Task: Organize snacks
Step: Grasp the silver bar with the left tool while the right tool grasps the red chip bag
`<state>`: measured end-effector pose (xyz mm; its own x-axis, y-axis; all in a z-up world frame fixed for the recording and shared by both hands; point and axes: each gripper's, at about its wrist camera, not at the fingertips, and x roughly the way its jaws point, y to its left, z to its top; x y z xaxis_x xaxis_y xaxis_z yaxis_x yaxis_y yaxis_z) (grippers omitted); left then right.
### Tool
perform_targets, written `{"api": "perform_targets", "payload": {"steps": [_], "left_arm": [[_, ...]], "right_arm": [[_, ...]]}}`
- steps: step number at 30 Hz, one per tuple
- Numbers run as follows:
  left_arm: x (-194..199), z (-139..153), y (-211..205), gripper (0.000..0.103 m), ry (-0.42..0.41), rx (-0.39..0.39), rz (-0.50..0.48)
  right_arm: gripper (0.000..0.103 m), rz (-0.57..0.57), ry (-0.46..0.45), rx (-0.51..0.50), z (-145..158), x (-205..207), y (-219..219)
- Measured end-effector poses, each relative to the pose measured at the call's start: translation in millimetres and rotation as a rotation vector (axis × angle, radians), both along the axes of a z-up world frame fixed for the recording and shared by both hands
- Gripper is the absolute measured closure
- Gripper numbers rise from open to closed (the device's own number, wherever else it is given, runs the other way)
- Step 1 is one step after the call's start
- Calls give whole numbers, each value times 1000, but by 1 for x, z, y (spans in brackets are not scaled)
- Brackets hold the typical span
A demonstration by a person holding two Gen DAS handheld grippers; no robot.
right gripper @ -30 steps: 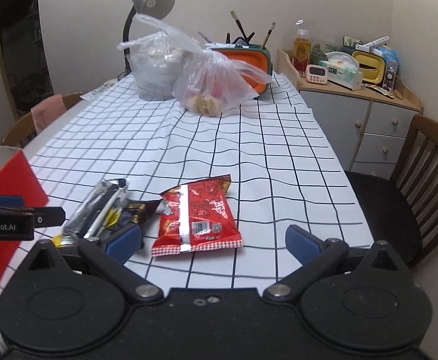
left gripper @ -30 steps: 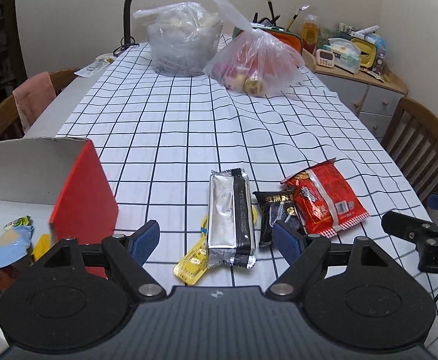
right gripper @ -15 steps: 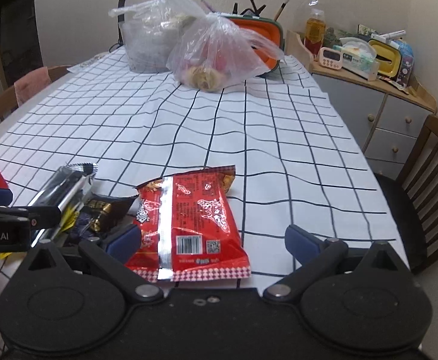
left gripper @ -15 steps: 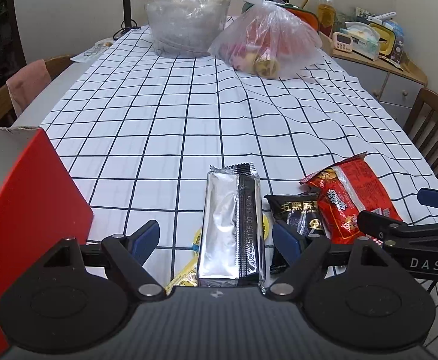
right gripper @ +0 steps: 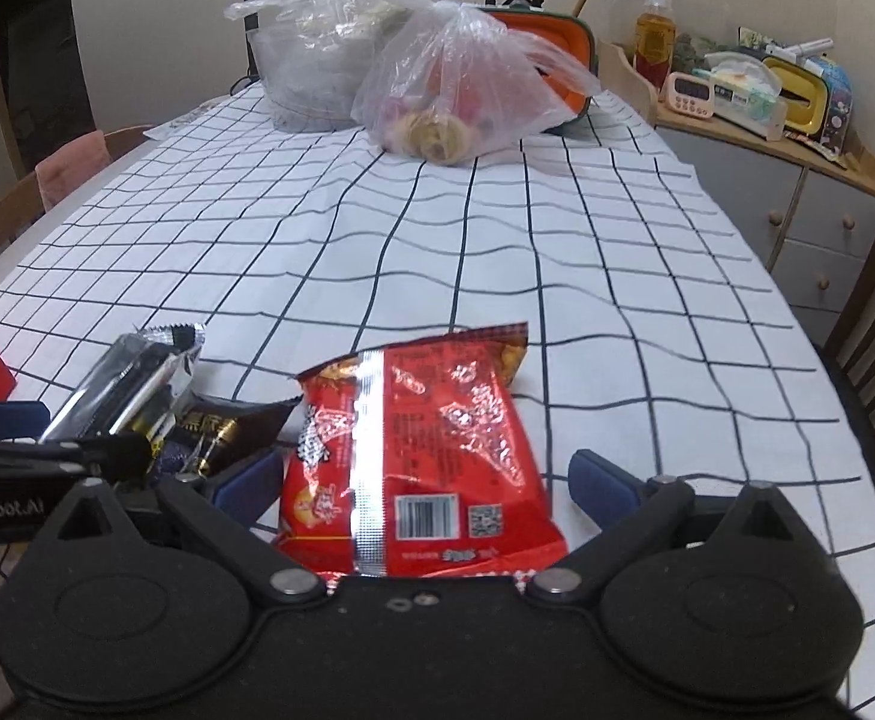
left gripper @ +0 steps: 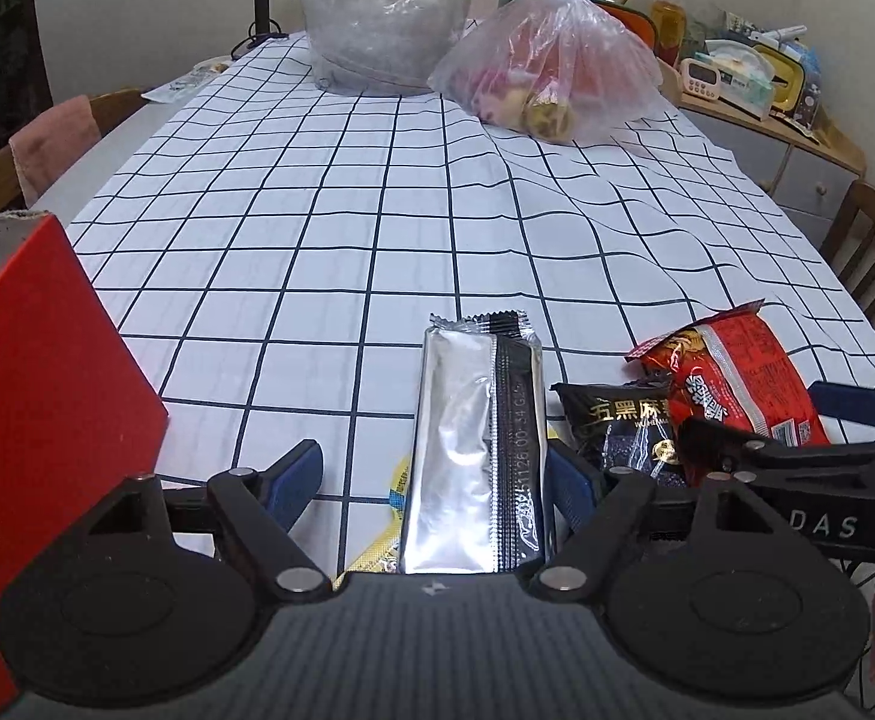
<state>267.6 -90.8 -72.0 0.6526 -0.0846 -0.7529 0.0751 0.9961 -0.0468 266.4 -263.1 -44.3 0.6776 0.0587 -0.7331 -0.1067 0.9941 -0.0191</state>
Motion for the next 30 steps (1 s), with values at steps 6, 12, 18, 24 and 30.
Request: {"api": "perform_targets", "payload": {"steps": [6, 12, 18, 24, 30], "left_arm": [[-1, 2, -4, 40, -13, 0, -24], [-2, 3, -8, 60, -17, 7, -34], [-5, 4, -7, 61, -22, 14, -19], [-14, 10, -5, 61, -26, 10, -8], [-33, 28, -5, 61, -46, -2, -15]], "right_arm": [[10, -8, -14, -8, -6, -1, 0], [17, -16, -35, -2, -4, -4, -2], [29, -37, -48, 5, 1, -10, -3], [29, -63, -71, 20, 14, -26, -8], [29, -75, -85, 37, 40, -54, -16]]}}
